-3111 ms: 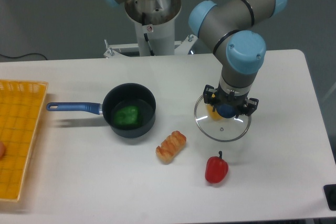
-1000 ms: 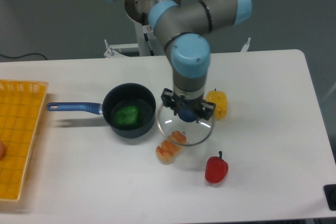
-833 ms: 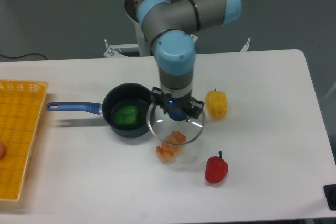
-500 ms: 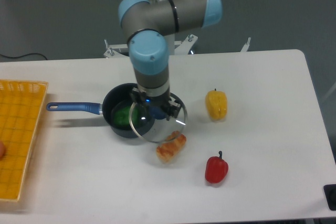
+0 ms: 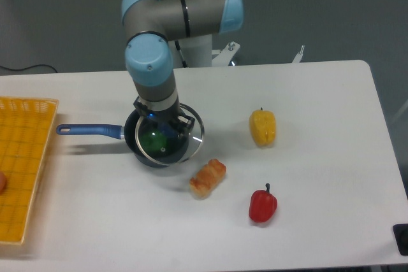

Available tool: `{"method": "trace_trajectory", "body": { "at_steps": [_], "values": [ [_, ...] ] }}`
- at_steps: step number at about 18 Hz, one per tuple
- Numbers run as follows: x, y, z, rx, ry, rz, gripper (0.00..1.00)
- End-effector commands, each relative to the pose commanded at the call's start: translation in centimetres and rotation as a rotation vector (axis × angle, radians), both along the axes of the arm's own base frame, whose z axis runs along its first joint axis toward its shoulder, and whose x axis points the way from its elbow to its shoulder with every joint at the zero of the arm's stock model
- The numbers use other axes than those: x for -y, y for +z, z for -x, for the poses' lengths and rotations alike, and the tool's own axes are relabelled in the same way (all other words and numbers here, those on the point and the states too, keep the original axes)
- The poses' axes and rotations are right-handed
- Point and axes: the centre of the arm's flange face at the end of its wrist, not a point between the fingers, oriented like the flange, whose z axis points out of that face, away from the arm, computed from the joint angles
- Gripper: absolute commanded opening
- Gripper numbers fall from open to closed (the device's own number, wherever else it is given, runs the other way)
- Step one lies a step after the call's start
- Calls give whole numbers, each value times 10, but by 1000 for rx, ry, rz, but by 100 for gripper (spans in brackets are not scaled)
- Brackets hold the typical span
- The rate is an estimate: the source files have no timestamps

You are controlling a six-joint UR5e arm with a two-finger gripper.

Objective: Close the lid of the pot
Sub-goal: 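Carry the glass lid over the blue saucepan, then lower the glass lid onto the saucepan rim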

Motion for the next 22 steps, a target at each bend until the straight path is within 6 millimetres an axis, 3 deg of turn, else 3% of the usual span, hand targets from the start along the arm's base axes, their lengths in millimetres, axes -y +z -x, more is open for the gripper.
{"method": "trace_trajectory", "body": {
  "at_steps": [6,22],
  "values": [
    [2,-9,-15,-3,-16,25,47],
    [1,-17,-15,-18,-22,26,48]
  ]
}}
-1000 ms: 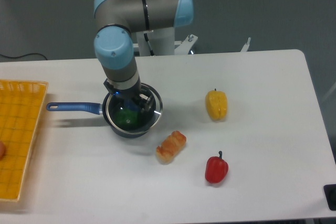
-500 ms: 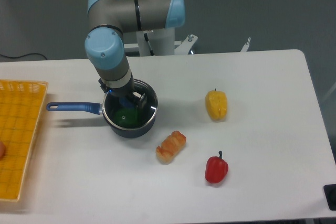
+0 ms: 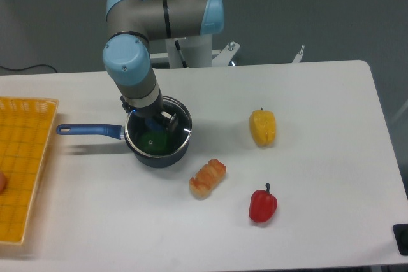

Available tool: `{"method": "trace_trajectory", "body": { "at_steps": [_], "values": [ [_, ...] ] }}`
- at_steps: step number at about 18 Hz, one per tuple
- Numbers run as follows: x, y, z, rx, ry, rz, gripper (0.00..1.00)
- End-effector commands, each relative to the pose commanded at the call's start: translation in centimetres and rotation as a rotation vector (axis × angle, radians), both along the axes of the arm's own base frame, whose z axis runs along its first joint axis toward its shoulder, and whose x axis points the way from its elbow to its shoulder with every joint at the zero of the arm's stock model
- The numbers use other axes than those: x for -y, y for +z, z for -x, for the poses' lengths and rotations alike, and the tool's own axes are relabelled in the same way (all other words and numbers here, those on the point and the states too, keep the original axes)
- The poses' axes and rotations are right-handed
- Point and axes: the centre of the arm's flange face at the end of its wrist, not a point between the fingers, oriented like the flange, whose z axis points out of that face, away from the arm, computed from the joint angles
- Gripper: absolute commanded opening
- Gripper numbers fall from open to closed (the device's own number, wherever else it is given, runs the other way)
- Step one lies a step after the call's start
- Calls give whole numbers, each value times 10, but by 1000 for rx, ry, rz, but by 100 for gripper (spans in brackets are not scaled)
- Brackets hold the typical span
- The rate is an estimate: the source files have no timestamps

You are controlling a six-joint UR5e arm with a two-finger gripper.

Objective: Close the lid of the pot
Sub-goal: 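Lower the glass lid onto the saucepan rim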

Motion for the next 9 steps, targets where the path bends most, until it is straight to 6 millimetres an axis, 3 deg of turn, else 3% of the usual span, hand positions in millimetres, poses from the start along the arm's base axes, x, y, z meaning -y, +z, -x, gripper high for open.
{"method": "trace_trajectory", "body": {
  "at_steps": [9],
  "values": [
    [-5,-1,-8,-2,-18,-3,48]
  ]
}}
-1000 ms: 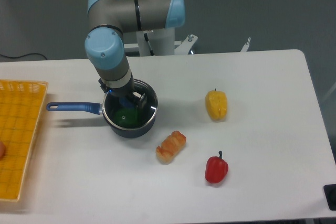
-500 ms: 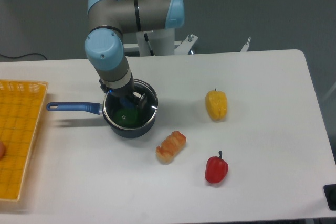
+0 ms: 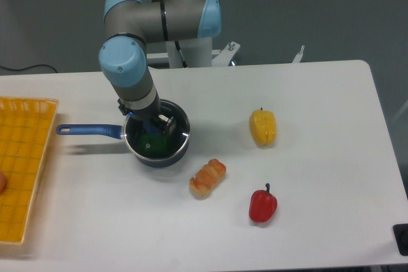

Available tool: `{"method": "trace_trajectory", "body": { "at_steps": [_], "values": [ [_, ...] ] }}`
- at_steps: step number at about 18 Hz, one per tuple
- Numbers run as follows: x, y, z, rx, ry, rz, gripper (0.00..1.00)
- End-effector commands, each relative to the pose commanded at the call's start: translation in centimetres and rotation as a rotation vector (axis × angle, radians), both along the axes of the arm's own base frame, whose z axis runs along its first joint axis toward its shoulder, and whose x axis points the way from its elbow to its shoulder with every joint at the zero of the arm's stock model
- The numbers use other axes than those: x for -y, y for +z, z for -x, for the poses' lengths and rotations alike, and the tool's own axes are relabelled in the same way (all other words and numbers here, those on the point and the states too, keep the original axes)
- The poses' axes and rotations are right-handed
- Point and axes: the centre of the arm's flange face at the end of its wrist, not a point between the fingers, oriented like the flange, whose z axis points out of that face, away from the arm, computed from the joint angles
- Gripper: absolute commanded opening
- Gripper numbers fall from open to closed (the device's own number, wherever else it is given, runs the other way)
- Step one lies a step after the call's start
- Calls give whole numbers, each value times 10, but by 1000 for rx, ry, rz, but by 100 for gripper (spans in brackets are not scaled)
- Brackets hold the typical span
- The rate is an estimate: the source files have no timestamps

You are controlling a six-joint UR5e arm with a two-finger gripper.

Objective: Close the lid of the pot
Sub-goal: 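Lower the glass lid onto the saucepan rim, then adjust the lid on the saucepan rim while holding the knob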

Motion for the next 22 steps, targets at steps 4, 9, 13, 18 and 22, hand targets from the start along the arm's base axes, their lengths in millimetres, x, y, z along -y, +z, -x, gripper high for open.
{"method": "trace_trajectory", "body": {
  "at_steps": [4,9,13,18,22],
  "values": [
    [0,1,0,-1,-3,1,48],
    [1,0,0,0,-8,2,48],
    [1,1,0,1,-17,2,48],
    [1,0,-1,6,-25,9,48],
    [1,1,-1,4,-29,8,48]
  ]
}}
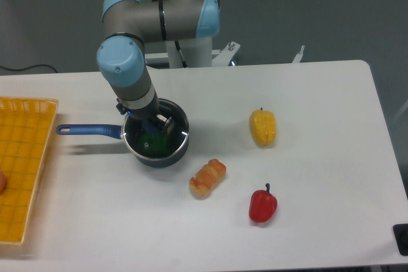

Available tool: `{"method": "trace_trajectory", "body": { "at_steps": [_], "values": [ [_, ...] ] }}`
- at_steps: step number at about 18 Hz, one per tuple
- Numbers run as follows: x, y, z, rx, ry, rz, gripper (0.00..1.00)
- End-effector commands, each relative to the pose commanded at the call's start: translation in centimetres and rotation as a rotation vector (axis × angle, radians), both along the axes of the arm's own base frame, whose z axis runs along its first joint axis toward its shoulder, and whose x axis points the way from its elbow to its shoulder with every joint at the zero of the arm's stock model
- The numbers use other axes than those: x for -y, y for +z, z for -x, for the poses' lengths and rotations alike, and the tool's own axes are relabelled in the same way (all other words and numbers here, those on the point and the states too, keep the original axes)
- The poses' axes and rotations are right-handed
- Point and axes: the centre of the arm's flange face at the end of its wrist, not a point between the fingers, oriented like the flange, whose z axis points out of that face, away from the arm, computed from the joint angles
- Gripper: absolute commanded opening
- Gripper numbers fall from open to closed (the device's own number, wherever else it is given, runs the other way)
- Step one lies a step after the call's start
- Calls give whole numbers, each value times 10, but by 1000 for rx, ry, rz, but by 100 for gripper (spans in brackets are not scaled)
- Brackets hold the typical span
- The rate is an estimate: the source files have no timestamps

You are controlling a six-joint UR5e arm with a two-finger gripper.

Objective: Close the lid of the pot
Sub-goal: 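Adjust the lid on the saucepan rim while holding the knob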

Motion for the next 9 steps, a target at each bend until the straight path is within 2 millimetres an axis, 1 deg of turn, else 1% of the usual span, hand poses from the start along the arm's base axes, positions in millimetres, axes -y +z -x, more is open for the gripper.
{"method": "trace_trajectory", "body": {
  "at_steps": [9],
  "values": [
    [2,-4,1,-6,-4,19,48]
  ]
}}
